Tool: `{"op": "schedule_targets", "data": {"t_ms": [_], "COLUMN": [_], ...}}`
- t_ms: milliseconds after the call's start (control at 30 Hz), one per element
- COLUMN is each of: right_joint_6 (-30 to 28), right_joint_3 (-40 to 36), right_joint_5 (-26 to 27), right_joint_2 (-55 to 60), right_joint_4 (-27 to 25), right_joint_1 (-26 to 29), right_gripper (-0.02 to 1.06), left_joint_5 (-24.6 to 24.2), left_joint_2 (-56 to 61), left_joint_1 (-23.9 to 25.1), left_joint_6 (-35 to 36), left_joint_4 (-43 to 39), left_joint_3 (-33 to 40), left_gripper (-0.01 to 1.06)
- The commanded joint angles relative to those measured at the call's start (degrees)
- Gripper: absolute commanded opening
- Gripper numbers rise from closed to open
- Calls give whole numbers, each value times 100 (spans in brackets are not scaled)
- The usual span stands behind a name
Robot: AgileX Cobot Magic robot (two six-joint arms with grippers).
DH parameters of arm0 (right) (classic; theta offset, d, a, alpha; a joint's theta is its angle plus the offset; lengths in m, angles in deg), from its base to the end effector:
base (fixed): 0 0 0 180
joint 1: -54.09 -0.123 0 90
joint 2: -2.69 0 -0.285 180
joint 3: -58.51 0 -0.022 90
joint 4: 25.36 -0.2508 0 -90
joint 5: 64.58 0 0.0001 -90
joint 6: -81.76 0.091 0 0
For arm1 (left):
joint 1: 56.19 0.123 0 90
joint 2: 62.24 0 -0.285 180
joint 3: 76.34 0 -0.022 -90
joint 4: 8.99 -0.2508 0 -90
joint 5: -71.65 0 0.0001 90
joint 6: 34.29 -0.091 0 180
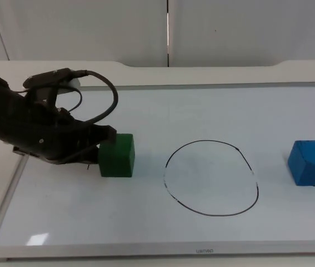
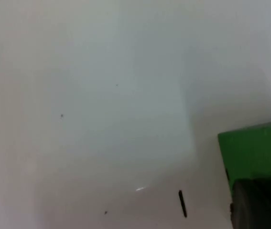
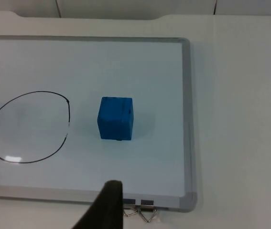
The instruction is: Push the two cubes into the marked area.
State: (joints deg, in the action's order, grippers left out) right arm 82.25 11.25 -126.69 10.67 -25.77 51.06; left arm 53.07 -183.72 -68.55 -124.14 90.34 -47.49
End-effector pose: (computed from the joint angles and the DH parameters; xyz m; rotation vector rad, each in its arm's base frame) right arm -0.0080 0.0002 0.2817 -0.0459 2.0479 0.0469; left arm 0.3249 -0.1006 0.0864 0.1764 2.5839 -0.5568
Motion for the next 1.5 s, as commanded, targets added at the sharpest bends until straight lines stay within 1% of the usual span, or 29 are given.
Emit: {"op": "schedule_targets", "data": {"t_ms": [0,100,233,367,1000,1167,1233,1467], "right_joint_6": [-6,-6,-6,-6,-6,-6,-6,-6], "right_joint_3": [-39,-39,-39,-39,-39,-39,-39,-39], "right_joint_5": [38,38,38,38,38,38,38,38], "right_joint_2": [-19,-19,-19,-19,-19,-19,-19,-19], "right_joint_4": [7,7,7,7,7,7,7,7], "right_joint_1": [-10,-10,-10,-10,-10,-10,-10,-10], "right_gripper": [105,105,105,105,105,105,105,105], "left_joint_5": [-101,-222,-221,-323,-295,-306,-266,-6], "left_joint_2": [-18,-18,-18,-18,-22,-22,-22,-22], "left_joint_1": [-24,-24,-49,-47,-196,-425,-519,-530], "left_joint_6": [-29,-29,-29,-29,-84,-101,-123,-123], "left_joint_4": [62,62,62,62,62,62,62,62], "left_joint_3": [-53,-53,-53,-53,-157,-157,-157,-157], "left_gripper": [0,0,0,0,0,0,0,0]}}
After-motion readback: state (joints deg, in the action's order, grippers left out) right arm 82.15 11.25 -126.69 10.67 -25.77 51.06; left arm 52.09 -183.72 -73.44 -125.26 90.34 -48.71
